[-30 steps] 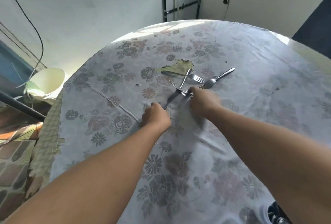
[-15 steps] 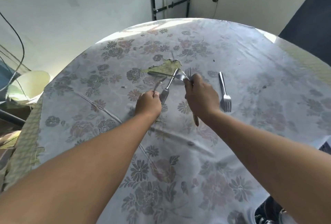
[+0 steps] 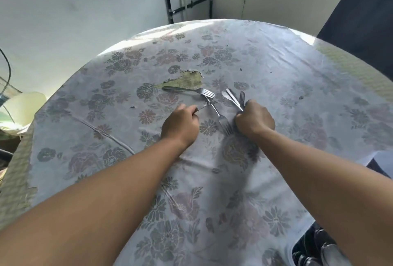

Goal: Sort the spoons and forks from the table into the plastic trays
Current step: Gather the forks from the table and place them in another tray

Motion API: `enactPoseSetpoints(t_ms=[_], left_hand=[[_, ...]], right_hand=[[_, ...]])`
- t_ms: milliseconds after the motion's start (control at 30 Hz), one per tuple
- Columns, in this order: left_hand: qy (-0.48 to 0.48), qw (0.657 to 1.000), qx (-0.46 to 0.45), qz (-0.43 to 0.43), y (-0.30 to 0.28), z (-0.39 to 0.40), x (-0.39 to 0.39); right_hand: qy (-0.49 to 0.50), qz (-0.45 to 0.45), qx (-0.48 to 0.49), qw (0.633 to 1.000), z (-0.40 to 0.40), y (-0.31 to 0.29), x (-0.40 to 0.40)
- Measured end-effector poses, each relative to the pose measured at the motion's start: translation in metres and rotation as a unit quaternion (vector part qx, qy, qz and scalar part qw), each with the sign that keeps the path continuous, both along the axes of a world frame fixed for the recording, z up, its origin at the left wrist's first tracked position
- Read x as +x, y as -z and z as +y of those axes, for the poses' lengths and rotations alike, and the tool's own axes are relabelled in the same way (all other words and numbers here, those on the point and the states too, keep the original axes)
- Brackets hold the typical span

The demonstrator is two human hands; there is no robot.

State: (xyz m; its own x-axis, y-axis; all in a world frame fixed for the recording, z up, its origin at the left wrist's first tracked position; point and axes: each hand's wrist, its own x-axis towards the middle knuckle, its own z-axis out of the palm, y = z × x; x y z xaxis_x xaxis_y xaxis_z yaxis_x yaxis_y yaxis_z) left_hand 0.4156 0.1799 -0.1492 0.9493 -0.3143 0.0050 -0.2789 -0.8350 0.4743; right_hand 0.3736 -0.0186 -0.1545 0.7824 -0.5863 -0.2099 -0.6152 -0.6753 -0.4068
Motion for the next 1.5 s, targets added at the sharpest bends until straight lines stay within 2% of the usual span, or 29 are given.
enactPoseSetpoints(t_ms=[100, 200, 267, 433, 533, 633, 733, 833, 1000, 1100, 1233, 1300, 1400, 1500], left_hand=[[0.076, 0.994, 0.078, -0.021, -0.003, -0.009, 0.005], [0.134, 0.976, 0.171, 0.002, -0.006, -0.023, 0.002], [0.154, 0.968, 0.196, 0.021, -0.005, -0.029, -0.002], [0.153, 0.972, 0.178, -0.022, 0.008, -0.024, -0.006], [0.134, 0.977, 0.160, -0.038, 0.006, -0.023, -0.004], [0.115, 0.980, 0.164, -0.016, 0.008, -0.023, 0.004], [0.128, 0.974, 0.183, 0.030, 0.011, -0.028, 0.009], [0.131, 0.974, 0.184, 0.037, 0.009, -0.036, 0.010], [0.128, 0.975, 0.180, -0.008, 0.004, -0.033, 0.011], [0.137, 0.972, 0.172, -0.085, 0.002, -0.019, 0.014], [0.134, 0.964, 0.185, -0.139, 0.001, 0.001, 0.024], [0.089, 0.978, 0.145, -0.120, -0.003, 0.004, 0.032], [0.049, 0.997, 0.051, -0.006, -0.008, -0.005, 0.046], [0.014, 0.998, 0.056, 0.032, -0.010, -0.017, 0.062]], right_hand=[[-0.024, -0.005, 0.001, 1.000, 0.007, 0.002, -0.005], [-0.034, -0.002, 0.009, 0.999, 0.013, 0.006, -0.011], [-0.038, -0.006, 0.005, 0.999, 0.016, 0.004, -0.014], [-0.046, -0.014, 0.001, 0.999, 0.019, 0.001, -0.017], [-0.043, -0.033, 0.064, 0.997, 0.021, 0.001, -0.019], [-0.031, -0.074, 0.144, 0.986, 0.025, 0.002, -0.020], [-0.002, -0.087, 0.163, 0.983, 0.024, 0.003, -0.021], [0.035, -0.101, 0.180, 0.978, 0.022, 0.006, -0.021], [0.064, -0.113, 0.204, 0.970, 0.023, 0.009, -0.015], [0.071, -0.114, 0.228, 0.964, 0.022, 0.011, -0.010], [0.120, -0.142, 0.299, 0.936, 0.022, 0.015, -0.004], [0.127, -0.150, 0.323, 0.926, 0.024, 0.016, -0.001], [0.110, -0.141, 0.332, 0.926, 0.028, 0.023, 0.001], [0.105, -0.134, 0.353, 0.920, 0.033, 0.027, 0.001]])
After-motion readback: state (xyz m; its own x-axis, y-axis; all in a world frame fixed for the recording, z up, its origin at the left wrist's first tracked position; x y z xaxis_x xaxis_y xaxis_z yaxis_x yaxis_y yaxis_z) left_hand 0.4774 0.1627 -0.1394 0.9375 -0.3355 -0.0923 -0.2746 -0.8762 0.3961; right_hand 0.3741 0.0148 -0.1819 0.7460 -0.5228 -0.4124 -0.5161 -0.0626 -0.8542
